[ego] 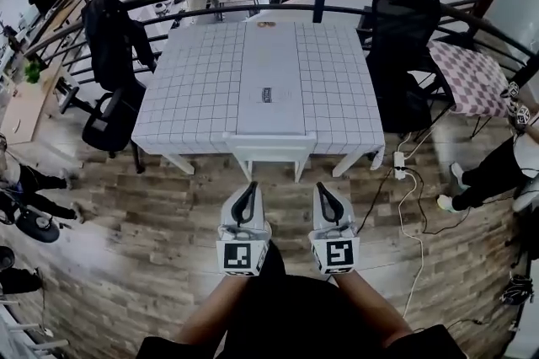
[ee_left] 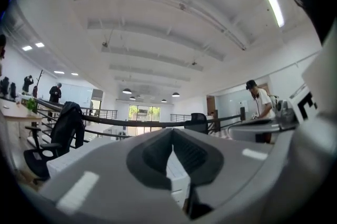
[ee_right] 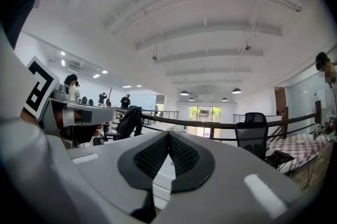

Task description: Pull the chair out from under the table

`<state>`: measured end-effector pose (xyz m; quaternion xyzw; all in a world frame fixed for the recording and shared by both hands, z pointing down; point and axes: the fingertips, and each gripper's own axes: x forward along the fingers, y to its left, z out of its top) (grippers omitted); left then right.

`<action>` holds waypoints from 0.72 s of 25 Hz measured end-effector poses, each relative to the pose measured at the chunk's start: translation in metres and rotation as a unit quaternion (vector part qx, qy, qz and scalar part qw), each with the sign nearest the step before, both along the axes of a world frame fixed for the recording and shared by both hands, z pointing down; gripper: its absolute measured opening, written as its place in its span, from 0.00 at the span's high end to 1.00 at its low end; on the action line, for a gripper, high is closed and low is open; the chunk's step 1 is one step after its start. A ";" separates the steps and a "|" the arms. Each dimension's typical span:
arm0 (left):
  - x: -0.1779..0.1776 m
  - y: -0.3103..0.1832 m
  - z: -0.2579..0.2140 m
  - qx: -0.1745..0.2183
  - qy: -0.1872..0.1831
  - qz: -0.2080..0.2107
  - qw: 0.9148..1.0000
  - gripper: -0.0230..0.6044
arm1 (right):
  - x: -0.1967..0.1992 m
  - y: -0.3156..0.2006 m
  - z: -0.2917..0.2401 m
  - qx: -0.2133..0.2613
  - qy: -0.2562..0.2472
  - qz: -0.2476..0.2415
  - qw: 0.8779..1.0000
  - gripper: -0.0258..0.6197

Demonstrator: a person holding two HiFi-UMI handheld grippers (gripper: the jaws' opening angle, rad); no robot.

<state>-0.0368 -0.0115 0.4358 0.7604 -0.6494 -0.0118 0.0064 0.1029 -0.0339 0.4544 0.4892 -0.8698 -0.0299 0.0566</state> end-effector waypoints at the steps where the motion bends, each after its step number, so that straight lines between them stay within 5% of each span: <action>1: -0.005 -0.013 -0.002 0.004 0.007 0.001 1.000 0.95 | -0.005 -0.012 -0.005 0.004 -0.006 0.003 1.000 0.97; 5: -0.016 -0.054 -0.017 0.009 0.000 0.017 1.000 0.95 | -0.029 -0.047 -0.019 0.000 -0.016 0.007 1.000 0.97; 10: -0.073 -0.129 -0.004 0.000 0.011 0.024 1.000 0.95 | -0.086 -0.127 -0.011 -0.017 -0.007 0.014 1.000 0.97; 18: -0.104 -0.171 0.022 -0.022 0.014 0.033 0.999 0.95 | -0.105 -0.166 0.009 -0.038 0.009 0.021 0.999 0.97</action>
